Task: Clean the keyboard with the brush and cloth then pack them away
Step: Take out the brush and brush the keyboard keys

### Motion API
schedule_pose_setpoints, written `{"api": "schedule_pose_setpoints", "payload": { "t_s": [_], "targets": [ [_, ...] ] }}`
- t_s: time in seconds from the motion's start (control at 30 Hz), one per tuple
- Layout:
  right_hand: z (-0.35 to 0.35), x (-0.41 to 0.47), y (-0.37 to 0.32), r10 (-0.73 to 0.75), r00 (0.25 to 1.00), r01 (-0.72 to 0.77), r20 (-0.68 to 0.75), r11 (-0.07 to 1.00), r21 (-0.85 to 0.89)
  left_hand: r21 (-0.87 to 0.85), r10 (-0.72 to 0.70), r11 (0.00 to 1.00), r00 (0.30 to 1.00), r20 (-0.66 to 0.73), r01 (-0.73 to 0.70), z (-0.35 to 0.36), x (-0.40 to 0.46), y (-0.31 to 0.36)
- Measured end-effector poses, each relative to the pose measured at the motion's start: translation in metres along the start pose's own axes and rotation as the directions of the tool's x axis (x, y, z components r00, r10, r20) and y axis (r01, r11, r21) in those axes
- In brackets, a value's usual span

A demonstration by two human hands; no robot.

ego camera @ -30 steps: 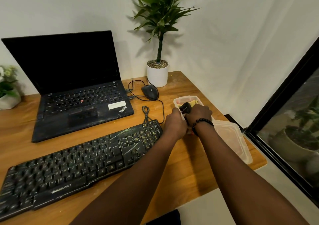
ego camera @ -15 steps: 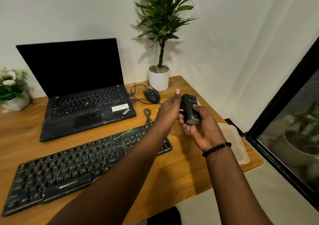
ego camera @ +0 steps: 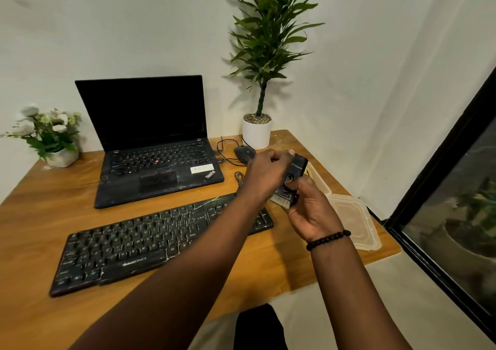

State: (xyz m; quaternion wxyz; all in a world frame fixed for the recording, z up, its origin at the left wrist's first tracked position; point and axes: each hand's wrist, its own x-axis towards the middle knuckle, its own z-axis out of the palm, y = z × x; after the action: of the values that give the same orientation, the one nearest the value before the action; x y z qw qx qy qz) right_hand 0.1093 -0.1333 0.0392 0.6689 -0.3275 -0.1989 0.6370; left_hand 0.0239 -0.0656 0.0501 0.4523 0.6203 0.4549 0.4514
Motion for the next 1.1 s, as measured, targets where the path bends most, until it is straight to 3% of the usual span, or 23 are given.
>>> {"api": "schedule_pose_setpoints", "payload": {
  "t_s": [0.33, 0.53, 0.67, 0.83, 0.93, 1.1],
  "targets": [
    [0.002, -0.022, 0.008, 0.046, 0.995, -0.036, 0.088, 0.994, -0.106, 0.022, -0.005, 1.0, 0.998, 0.063, 0.003, -0.014, -0.015, -0.002],
    [-0.006, -0.017, 0.014, 0.024, 0.998, -0.021, -0.052, 0.998, 0.055, 0.005, -0.127, 0.992, 0.975, 0.183, 0.128, -0.031, -0.035, -0.003],
    [-0.008, -0.019, 0.017, -0.057, 0.995, 0.053, -0.076, 0.997, -0.053, -0.012, -0.184, 0.98, 0.924, 0.334, 0.2, -0.041, -0.048, -0.021],
    [-0.014, -0.027, 0.021, -0.152, 0.987, 0.137, -0.06, 0.97, -0.201, -0.182, -0.166, 0.957, 0.943, 0.29, 0.225, -0.042, -0.061, -0.026],
    [-0.015, -0.033, 0.023, -0.146, 0.988, 0.154, 0.055, 0.971, -0.184, -0.181, -0.139, 0.962, 0.935, 0.326, 0.206, -0.049, -0.064, -0.022],
    [-0.007, -0.04, 0.026, -0.178, 0.978, 0.207, 0.109, 0.89, -0.407, -0.214, -0.083, 0.964, 0.942, 0.324, 0.158, -0.063, -0.072, -0.015]
  ]
}}
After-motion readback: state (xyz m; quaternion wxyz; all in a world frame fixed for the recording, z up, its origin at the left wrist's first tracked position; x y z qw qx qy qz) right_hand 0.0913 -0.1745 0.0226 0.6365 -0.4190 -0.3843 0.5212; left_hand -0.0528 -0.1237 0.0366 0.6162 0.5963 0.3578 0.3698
